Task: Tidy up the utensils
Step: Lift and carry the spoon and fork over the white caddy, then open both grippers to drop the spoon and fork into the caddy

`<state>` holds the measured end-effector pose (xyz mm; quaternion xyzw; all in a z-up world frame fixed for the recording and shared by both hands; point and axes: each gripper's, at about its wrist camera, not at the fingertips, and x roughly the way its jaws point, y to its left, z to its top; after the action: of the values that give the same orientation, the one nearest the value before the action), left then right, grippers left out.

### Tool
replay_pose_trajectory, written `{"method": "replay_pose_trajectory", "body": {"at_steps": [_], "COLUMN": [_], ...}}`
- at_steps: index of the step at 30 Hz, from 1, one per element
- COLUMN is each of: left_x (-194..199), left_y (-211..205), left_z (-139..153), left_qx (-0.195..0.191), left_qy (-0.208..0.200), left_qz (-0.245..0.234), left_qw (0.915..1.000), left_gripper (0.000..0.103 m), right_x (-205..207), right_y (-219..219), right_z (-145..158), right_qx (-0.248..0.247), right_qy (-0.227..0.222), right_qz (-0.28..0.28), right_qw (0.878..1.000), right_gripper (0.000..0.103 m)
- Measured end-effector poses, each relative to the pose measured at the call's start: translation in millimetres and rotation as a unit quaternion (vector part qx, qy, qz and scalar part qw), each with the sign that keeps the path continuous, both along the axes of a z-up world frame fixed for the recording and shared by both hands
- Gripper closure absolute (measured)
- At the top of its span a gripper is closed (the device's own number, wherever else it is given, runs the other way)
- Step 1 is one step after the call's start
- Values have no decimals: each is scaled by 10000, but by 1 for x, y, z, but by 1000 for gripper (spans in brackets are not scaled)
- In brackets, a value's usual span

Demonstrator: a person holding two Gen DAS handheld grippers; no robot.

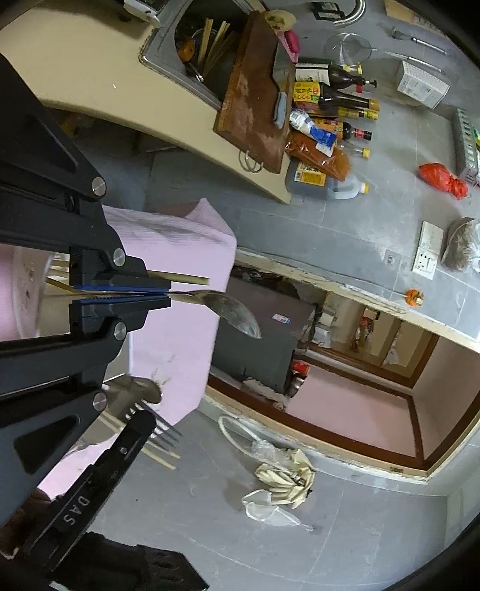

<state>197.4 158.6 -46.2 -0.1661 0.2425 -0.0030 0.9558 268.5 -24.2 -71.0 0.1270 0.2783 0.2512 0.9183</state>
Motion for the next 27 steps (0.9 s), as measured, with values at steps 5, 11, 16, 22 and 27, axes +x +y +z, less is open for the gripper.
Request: {"method": "replay_pose_trajectory", "body": {"at_steps": [5,11,16,22,27], "left_x": [-3,-7,-11,-17,-22], "left_y": [4,0,-7,-17,-26], "left_z": [4,13,21,35,45], "left_qx": [-56,35,103,186,178], "left_qy": [85,75,53,-6,-99], "left_qz": [-9,-63,-68,-63,84], "left_qw": [9999,9999,9999,9998,9998], "left_gripper": [100,97,88,77,52], "right_x": [-5,-7,-12,-21,-28], "right_y": [-4,-8,-15,-34,-58], "right_z": [6,13,20,29,38], "right_qx": [-47,-19,15,76,51], "right_qy": [-63,-71,-114,-250,-394], "right_qz": [57,64,58,-72,-270], "right_qw": [10000,10000,9999,9996,9988], "right_gripper": [100,100,99,66,65]}}
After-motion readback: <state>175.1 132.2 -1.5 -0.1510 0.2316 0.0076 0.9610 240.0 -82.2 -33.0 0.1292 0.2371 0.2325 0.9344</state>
